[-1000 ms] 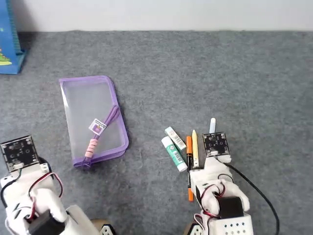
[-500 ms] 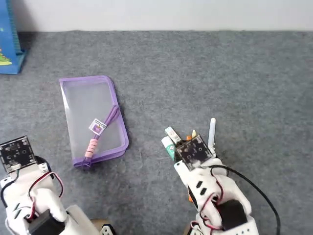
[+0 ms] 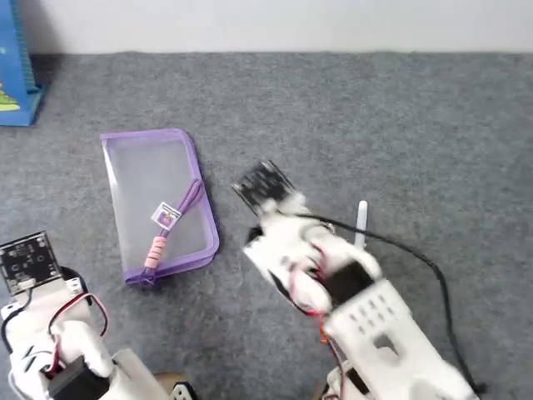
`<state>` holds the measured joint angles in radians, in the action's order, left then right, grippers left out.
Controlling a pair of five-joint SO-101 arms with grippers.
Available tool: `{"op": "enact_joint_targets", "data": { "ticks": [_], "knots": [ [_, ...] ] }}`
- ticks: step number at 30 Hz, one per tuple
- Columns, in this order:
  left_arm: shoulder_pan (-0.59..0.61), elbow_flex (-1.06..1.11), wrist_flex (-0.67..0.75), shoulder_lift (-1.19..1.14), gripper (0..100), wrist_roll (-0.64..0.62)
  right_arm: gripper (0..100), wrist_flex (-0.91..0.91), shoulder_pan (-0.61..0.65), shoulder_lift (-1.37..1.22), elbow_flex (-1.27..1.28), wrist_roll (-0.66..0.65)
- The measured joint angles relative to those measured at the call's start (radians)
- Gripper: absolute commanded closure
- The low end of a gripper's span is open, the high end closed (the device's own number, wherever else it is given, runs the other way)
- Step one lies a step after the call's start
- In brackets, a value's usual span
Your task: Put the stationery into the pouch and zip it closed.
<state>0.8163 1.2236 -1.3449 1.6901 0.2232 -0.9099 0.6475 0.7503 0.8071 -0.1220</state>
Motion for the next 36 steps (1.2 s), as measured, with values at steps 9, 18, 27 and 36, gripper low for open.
{"op": "enact_joint_targets", "data": {
  "ticks": [9, 18, 27, 36],
  "knots": [
    [0.051, 0.0, 0.0, 0.0, 83, -0.008, 78.6, 0.18, 0.071, -0.446, -0.215, 0.397],
    [0.126, 0.0, 0.0, 0.0, 83, -0.043, 78.6, 0.265, 0.207, -0.652, -0.339, 0.537],
    [0.172, 0.0, 0.003, 0.0, 83, -0.051, 78.6, 0.265, 0.301, -0.852, -0.5, 0.54],
    [0.19, 0.0, 0.003, 0.0, 83, -0.051, 78.6, 0.265, 0.336, -0.973, -0.552, 0.54]
  ]
}}
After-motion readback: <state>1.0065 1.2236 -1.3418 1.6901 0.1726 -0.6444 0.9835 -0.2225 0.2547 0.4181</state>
